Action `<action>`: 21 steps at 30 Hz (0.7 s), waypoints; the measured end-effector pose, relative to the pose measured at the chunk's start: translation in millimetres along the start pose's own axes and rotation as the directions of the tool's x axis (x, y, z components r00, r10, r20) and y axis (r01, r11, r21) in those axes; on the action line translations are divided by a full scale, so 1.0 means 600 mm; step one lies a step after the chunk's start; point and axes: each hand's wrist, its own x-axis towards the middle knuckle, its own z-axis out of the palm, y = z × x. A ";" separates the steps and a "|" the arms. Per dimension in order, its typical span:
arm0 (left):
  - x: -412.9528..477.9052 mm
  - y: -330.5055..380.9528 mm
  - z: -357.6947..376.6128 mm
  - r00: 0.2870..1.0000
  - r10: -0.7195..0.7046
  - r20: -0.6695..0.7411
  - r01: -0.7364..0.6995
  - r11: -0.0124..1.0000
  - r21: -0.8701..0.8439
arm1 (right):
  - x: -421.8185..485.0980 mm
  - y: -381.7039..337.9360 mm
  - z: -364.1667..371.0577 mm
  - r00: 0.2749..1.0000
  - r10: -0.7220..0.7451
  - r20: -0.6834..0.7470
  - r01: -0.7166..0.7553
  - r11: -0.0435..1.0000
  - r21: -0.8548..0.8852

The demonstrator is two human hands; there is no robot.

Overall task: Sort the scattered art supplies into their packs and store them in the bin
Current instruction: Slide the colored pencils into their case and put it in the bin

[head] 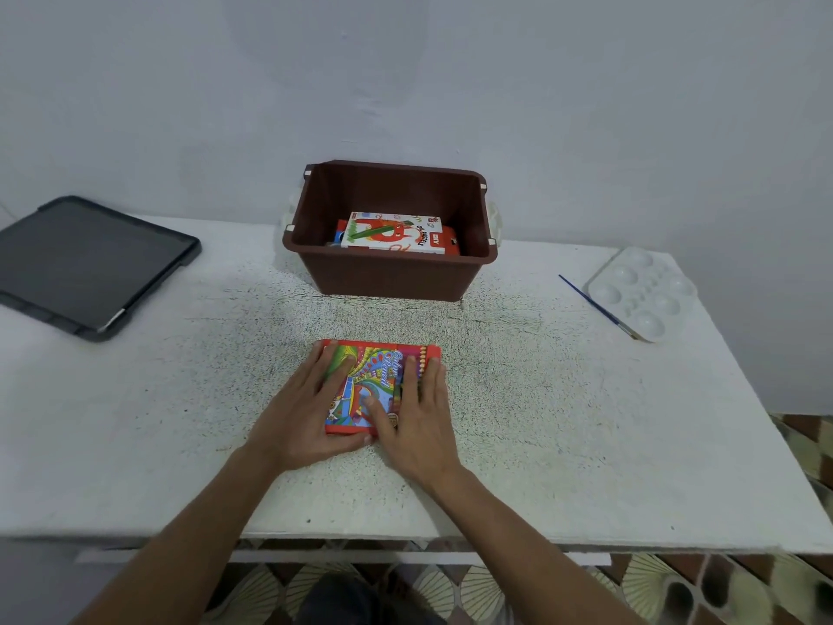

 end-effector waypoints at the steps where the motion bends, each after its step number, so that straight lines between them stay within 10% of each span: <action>1: -0.001 -0.001 0.000 1.000 0.005 0.007 -0.005 1.000 0.005 | -0.001 -0.001 0.001 1.000 0.001 0.009 -0.001 1.000 -0.022; 15: 0.000 0.004 -0.001 0.999 -0.024 0.024 0.021 0.991 0.134 | -0.001 0.012 0.029 0.998 -0.057 -0.011 0.051 0.956 -0.288; 21: 0.003 0.004 0.000 0.998 -0.070 -0.004 0.070 0.996 0.047 | 0.001 0.002 -0.002 0.994 -0.096 -0.055 0.090 0.991 -0.096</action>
